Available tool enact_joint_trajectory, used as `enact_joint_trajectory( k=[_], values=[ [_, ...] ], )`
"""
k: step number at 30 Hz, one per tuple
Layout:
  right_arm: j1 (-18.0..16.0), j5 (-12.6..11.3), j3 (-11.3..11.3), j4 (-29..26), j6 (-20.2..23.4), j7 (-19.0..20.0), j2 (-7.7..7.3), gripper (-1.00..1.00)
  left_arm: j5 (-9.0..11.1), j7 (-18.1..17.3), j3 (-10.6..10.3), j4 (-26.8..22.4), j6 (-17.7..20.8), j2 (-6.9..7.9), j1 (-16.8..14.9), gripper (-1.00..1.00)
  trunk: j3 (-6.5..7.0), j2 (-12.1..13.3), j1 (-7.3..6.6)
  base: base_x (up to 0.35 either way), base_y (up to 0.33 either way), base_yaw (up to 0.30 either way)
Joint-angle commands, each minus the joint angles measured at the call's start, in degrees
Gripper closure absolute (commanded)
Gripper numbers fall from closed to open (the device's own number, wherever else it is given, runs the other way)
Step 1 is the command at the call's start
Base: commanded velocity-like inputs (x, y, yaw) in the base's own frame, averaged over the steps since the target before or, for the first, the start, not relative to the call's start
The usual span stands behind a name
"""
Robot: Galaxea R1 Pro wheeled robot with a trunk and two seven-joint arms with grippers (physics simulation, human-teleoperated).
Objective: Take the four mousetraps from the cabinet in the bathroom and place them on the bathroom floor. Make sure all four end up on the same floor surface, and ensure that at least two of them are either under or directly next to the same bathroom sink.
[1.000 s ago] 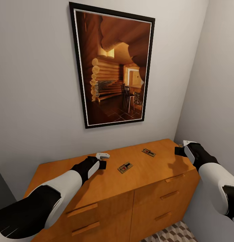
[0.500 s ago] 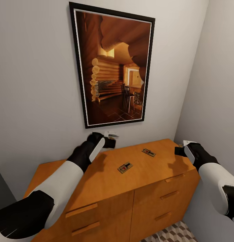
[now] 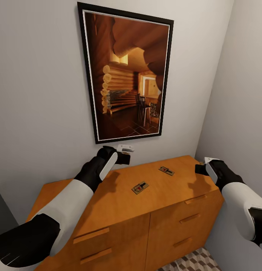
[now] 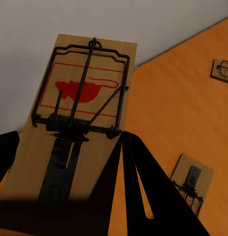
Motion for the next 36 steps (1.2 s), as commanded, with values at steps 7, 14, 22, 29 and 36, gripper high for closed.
enact_joint_trajectory(
  k=[7,14,22,29,36],
  values=[
    [0.00,-0.46,-0.05,-0.11,-0.24,0.89,0.66,1.00,0.95,-0.32,0.00,0.19,0.29,0.00,-0.05,1.00,-0.08,-0.05,0.00,0.000,0.000,0.000],
    [0.06,1.62,-0.04,-0.17,-0.87,5.22,0.72,1.00,0.92,-0.39,0.01,1.49,-0.25,0.00,-0.05,1.00,-0.08,-0.05,0.00,0.000,0.000,0.000],
    [0.07,4.17,-0.04,-0.17,-1.52,6.19,0.96,1.00,0.84,-0.34,0.03,1.75,-0.29,0.00,-0.05,1.00,-0.08,-0.05,0.00,-0.148,0.000,0.000],
    [0.09,4.41,-0.04,-0.18,-1.83,6.28,0.97,1.00,0.82,-0.22,0.10,1.79,-0.26,0.00,-0.05,1.00,-0.08,-0.05,0.00,-0.326,0.000,0.000],
    [0.07,4.51,-0.04,-0.18,-1.87,6.29,0.87,1.00,0.82,-0.05,0.15,1.76,-0.25,0.00,-0.05,1.00,-0.08,-0.05,0.00,-0.344,0.000,0.000]
  ],
)
